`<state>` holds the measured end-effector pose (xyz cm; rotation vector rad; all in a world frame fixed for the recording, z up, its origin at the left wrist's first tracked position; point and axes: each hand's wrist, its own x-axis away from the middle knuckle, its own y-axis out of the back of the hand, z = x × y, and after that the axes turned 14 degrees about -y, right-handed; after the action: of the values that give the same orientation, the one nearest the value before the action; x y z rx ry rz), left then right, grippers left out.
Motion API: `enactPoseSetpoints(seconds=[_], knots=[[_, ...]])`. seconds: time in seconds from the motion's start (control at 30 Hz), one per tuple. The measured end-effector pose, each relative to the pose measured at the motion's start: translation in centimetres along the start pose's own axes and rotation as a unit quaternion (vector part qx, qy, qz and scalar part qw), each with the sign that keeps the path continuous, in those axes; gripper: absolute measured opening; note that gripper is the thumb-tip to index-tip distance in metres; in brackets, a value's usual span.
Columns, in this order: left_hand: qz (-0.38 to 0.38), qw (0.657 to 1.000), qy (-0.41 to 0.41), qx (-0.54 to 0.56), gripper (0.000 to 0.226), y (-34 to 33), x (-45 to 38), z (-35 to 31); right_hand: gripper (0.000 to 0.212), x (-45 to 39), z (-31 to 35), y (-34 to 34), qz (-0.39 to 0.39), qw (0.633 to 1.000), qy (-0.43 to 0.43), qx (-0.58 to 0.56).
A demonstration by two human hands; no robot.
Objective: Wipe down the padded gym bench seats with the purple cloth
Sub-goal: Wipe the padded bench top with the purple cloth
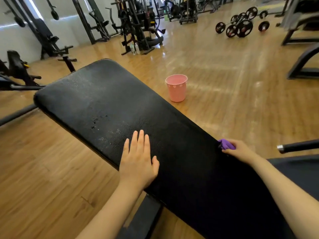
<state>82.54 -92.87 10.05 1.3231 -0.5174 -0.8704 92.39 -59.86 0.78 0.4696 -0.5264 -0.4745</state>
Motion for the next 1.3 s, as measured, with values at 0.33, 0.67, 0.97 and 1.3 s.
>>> enactPoseSetpoints(seconds=[0.33,0.67,0.97,1.3], knots=[[-0.016,0.999,0.000,-0.028,0.070,-0.4,-0.1,0.1,0.013,-0.9,1.2,1.5,0.052,0.997,-0.046,0.025],[-0.017,0.998,0.003,-0.056,0.071,-0.6,-0.1,0.0,0.034,0.7,-3.4,1.8,0.047,0.997,-0.064,-0.013],[-0.043,0.998,0.001,-0.051,0.071,-1.0,-0.2,-0.2,0.037,3.2,-9.4,3.2,-0.010,0.990,-0.142,0.001],[-0.044,0.997,0.000,-0.057,0.072,-1.1,-0.1,0.0,0.028,0.6,-7.0,4.0,0.075,0.984,-0.157,0.020]])
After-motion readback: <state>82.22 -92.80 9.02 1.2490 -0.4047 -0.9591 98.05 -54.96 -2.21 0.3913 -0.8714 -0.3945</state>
